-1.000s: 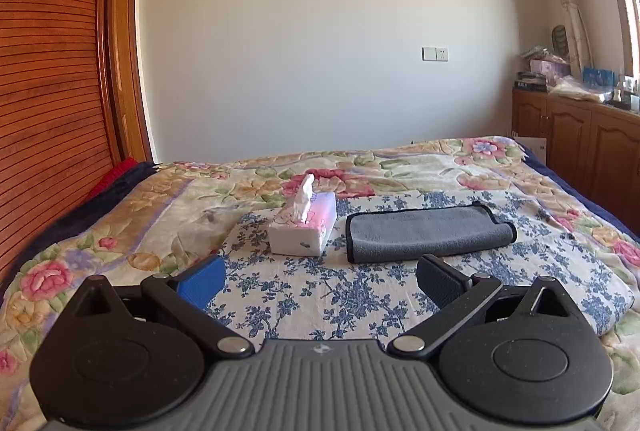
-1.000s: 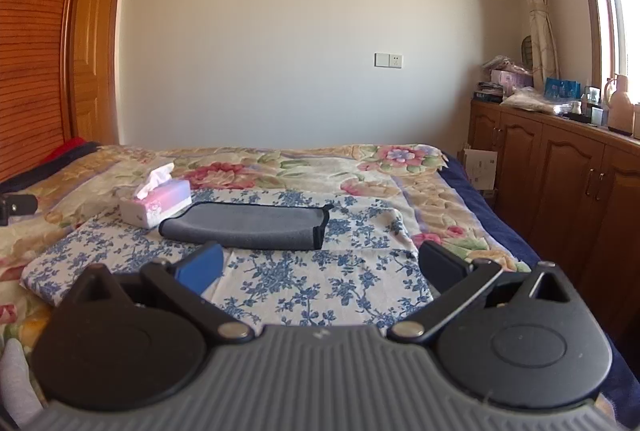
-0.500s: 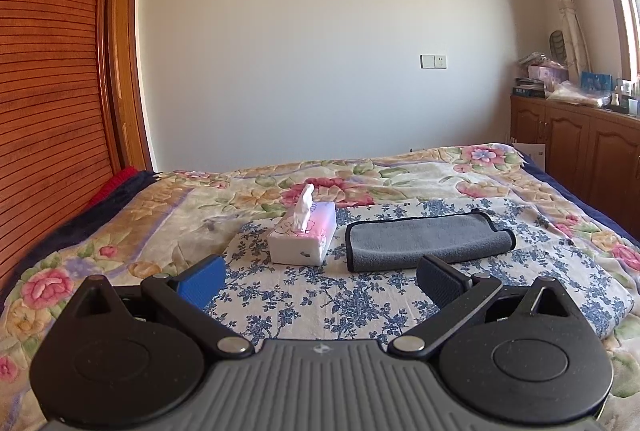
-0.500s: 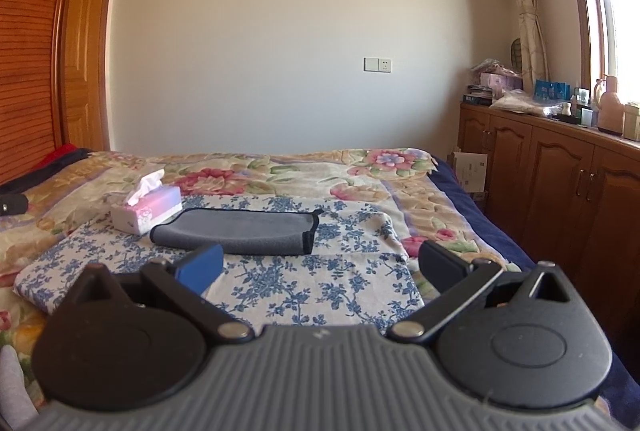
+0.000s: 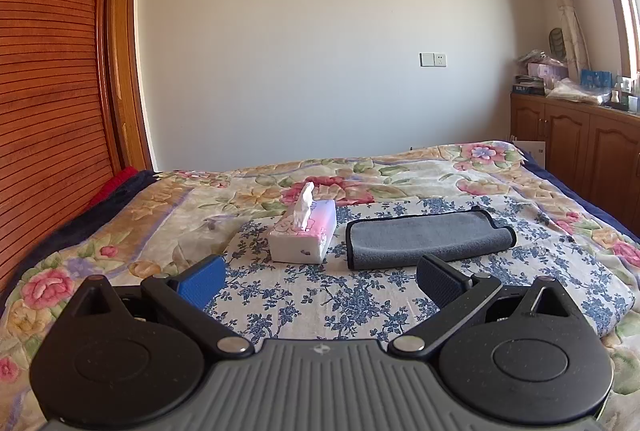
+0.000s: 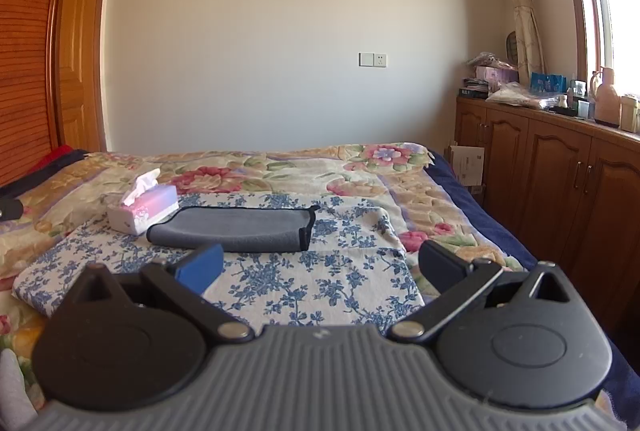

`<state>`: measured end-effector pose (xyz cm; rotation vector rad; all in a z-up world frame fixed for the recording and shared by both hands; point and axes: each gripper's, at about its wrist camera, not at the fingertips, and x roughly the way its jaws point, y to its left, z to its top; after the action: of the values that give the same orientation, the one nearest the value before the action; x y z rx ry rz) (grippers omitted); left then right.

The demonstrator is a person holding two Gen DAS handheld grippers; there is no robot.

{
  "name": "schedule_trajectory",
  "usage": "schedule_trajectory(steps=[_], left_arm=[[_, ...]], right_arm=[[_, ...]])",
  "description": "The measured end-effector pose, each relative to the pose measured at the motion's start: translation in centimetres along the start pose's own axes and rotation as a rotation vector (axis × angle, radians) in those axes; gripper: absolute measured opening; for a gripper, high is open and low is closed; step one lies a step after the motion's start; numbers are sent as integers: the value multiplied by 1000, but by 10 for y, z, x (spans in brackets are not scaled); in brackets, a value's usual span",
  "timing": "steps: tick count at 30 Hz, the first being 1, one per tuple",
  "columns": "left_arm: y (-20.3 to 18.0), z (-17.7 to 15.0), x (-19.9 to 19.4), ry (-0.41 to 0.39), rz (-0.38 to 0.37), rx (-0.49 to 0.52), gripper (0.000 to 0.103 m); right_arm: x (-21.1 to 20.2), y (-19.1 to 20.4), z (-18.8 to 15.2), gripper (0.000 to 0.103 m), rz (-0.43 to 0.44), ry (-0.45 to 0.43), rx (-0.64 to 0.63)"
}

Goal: Fold towel

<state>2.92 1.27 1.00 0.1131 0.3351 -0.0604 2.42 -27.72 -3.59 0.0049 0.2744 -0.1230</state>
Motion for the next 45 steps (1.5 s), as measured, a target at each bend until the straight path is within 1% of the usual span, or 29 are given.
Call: schedule_trajectory(steps=[28,45], left_arm=[[1,-4,2,2,3,24,103],[0,-4,2,6,0,23,103]], right_arm=[[1,0,0,103,-1,5,6],[2,0,0,103,-1,6,9]])
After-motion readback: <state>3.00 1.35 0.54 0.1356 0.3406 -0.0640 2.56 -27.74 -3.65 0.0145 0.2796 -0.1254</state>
